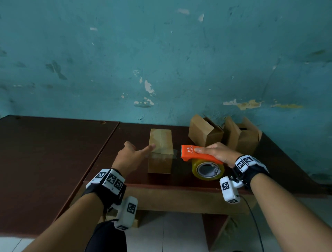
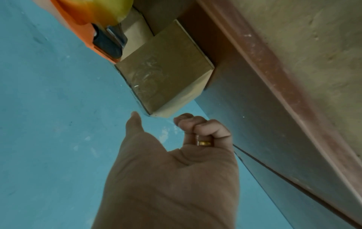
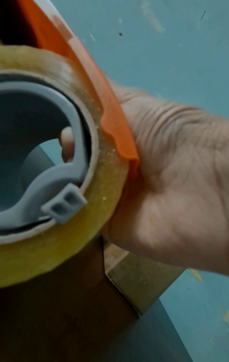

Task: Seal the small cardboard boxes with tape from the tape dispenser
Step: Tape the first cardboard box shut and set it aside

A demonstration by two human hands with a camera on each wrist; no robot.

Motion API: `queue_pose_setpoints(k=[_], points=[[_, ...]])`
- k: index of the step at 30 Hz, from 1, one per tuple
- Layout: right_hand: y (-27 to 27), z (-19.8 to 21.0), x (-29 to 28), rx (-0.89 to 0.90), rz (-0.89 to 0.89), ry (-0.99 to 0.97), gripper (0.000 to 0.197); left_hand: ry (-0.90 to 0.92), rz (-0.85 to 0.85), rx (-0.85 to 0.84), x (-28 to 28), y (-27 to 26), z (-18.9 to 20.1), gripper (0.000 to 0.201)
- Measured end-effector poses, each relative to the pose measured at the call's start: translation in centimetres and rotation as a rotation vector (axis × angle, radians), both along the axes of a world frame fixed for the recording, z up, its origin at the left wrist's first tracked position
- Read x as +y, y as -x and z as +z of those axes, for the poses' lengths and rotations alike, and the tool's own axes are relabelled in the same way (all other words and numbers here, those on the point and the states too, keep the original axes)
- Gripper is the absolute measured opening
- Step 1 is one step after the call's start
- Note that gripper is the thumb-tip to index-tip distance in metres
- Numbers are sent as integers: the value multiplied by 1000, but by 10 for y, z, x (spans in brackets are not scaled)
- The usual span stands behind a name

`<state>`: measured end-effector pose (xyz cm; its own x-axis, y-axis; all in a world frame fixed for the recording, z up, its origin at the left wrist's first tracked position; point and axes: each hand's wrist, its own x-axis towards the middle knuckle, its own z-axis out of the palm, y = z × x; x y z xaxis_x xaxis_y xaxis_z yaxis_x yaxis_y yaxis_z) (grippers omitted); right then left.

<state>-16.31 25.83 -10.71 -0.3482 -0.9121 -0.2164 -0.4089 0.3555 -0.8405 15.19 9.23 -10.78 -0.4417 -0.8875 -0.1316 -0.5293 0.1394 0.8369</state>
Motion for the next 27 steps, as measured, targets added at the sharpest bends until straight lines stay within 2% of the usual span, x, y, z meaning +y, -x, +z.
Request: queue_pose_setpoints(k=[2, 6, 9, 12, 16, 19, 24, 25, 27], points=[[1, -1, 2, -14, -7, 18, 104, -14, 1, -84, 0, 5, 3, 104], [0, -2, 4, -26, -4, 27, 105, -111, -11, -125, -3, 8, 14, 113], [0, -1, 5, -27, 4, 17, 109, -115, -26, -188, -8, 7, 20, 119], [0, 1, 5, -27, 12, 16, 111, -177, -59, -217, -12, 8, 23, 113], [0, 0, 6, -28, 18, 38, 107, -234, -87, -250, -10, 11, 26, 90], [0, -1, 6, -27, 14, 45, 106, -221, -96, -264, -11, 12, 28, 86], [-1, -1, 7, -40, -10, 56, 88, -208, -60, -334, -13, 11, 31, 96], [-2, -1, 7, -39, -12, 57, 86, -162, -41, -339, -14, 12, 30, 99], [-2, -1, 7, -37, -22, 51, 81, 55, -33, -340, -17, 16, 26, 107]])
